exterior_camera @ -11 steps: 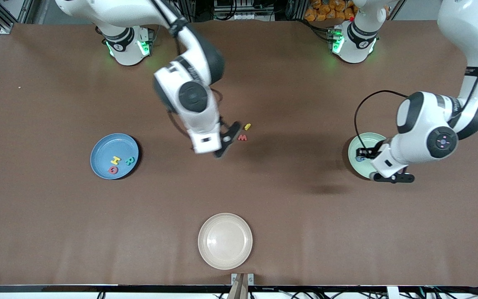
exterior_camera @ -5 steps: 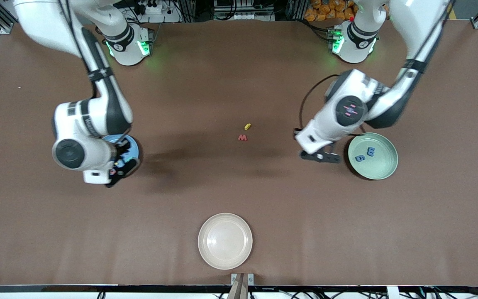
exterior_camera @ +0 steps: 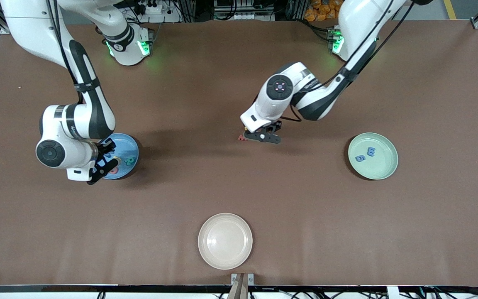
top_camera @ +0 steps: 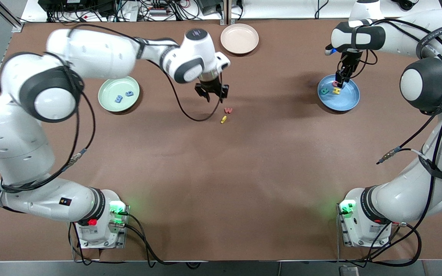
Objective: Sort uppercase to blue plate, lowercase to green plate
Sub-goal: 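Place the blue M on the blue plate while the left gripper moves to letters, then return the right arm to rest while the left gripper reaches the yellow letter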
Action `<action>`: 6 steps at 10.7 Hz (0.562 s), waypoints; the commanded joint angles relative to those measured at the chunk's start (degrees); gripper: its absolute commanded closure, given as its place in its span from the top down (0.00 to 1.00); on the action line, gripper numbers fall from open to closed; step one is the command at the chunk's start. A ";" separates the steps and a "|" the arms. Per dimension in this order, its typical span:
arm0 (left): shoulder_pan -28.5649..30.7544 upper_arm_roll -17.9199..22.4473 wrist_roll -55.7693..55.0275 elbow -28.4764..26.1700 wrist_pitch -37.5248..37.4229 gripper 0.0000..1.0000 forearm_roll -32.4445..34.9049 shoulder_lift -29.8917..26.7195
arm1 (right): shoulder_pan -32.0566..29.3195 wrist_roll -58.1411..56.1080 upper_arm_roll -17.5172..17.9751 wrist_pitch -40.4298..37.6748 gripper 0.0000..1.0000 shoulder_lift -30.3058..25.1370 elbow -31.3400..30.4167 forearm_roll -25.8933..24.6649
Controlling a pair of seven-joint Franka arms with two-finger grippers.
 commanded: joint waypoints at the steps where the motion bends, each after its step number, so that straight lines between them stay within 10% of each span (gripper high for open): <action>1: -5.24 3.26 -1.54 0.85 3.10 0.62 4.44 2.81 | 0.98 -0.27 0.00 -2.89 1.00 -8.13 -1.88 0.68; 6: -8.06 3.26 -3.38 1.20 3.10 0.62 6.80 3.08 | 0.72 0.52 0.18 -11.84 1.00 -22.12 5.73 1.30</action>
